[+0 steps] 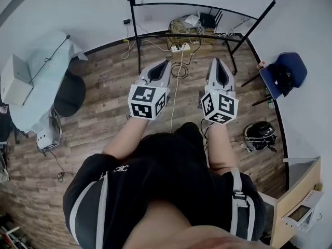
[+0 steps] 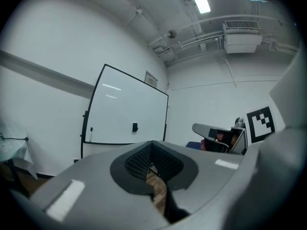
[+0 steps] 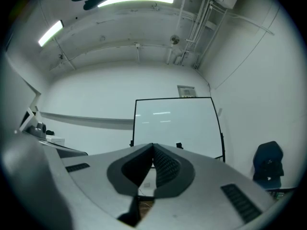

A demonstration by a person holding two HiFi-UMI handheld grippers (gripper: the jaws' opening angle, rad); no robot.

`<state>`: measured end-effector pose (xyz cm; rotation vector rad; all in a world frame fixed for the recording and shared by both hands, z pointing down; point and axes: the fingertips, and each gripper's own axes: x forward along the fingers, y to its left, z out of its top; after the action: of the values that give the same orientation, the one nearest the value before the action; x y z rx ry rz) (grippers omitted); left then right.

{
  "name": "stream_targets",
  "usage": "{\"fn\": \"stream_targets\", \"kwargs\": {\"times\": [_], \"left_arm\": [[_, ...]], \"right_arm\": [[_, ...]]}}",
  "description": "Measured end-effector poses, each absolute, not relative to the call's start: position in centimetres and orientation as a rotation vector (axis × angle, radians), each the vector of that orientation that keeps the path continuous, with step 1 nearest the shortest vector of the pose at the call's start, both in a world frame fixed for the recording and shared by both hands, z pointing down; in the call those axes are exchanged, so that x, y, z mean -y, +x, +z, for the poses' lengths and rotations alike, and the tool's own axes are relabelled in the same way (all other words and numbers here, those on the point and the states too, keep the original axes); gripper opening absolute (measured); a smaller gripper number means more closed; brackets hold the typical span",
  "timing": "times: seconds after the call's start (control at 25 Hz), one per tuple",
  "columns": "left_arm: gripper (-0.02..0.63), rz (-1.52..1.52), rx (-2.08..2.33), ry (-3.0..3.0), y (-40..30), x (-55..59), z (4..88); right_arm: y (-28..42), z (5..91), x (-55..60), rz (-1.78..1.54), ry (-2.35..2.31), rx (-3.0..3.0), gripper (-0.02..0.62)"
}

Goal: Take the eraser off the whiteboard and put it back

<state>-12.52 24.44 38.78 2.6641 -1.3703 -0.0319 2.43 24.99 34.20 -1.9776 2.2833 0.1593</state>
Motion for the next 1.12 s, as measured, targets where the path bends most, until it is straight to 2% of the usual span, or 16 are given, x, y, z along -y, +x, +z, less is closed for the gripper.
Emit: {"fn": "stream_targets", "kwargs": {"times": [0.52, 1.12], "left_arm": [[0.009, -0.069, 1.456, 2.761, -11.9, -18.5, 37.4], [0.009, 0.001, 1.493, 2.662, -5.7, 0.1, 40.4]], "right_arm": [[3.4, 33.6, -19.0, 0.284, -1.941, -2.271, 0.006], [8.5, 36.3, 1.0, 0.188, -1.887, -2.364, 0.006]]}}
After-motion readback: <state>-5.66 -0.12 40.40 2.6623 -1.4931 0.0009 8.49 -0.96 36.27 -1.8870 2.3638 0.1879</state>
